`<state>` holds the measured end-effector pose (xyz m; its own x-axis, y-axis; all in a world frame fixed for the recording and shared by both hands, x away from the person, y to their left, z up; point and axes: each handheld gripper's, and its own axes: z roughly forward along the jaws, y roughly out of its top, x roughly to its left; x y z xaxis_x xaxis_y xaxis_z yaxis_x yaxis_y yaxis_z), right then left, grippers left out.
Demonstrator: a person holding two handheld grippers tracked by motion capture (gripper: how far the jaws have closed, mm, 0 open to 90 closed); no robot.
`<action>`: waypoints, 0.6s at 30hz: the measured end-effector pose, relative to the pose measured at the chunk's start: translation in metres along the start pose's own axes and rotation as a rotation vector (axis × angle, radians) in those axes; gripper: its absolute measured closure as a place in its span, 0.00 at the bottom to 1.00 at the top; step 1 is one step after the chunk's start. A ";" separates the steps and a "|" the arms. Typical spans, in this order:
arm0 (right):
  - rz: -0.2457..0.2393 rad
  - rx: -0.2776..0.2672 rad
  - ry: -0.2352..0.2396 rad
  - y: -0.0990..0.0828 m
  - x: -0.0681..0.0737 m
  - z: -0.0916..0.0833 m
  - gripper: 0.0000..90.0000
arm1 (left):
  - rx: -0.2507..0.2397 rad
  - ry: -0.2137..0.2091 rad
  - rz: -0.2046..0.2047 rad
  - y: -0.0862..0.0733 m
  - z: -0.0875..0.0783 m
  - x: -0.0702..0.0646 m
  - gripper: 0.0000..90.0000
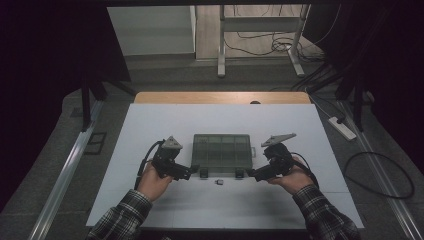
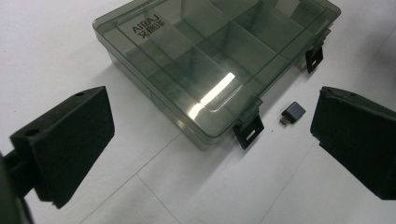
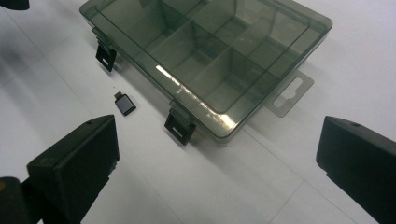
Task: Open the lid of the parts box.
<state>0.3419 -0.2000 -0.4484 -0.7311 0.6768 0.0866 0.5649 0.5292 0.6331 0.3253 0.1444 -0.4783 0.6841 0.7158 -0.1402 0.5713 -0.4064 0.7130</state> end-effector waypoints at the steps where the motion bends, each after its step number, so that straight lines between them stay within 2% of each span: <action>1: -0.001 0.005 -0.001 0.001 0.000 0.001 0.00 | 0.001 -0.001 -0.003 0.001 0.001 0.000 0.00; 7: 0.001 0.032 -0.010 0.003 0.000 0.007 0.00 | 0.005 -0.002 -0.016 0.006 0.006 0.001 0.00; 13: -0.023 0.043 -0.027 0.002 0.003 0.012 0.00 | 0.003 0.011 -0.007 0.004 0.011 -0.002 0.00; 18: -0.023 0.037 -0.026 -0.004 0.002 0.013 0.08 | -0.004 0.007 -0.013 -0.001 0.013 -0.003 0.00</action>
<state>0.3429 -0.1946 -0.4607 -0.7339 0.6772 0.0518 0.5621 0.5628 0.6061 0.3285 0.1353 -0.4869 0.6734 0.7249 -0.1449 0.5783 -0.3945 0.7141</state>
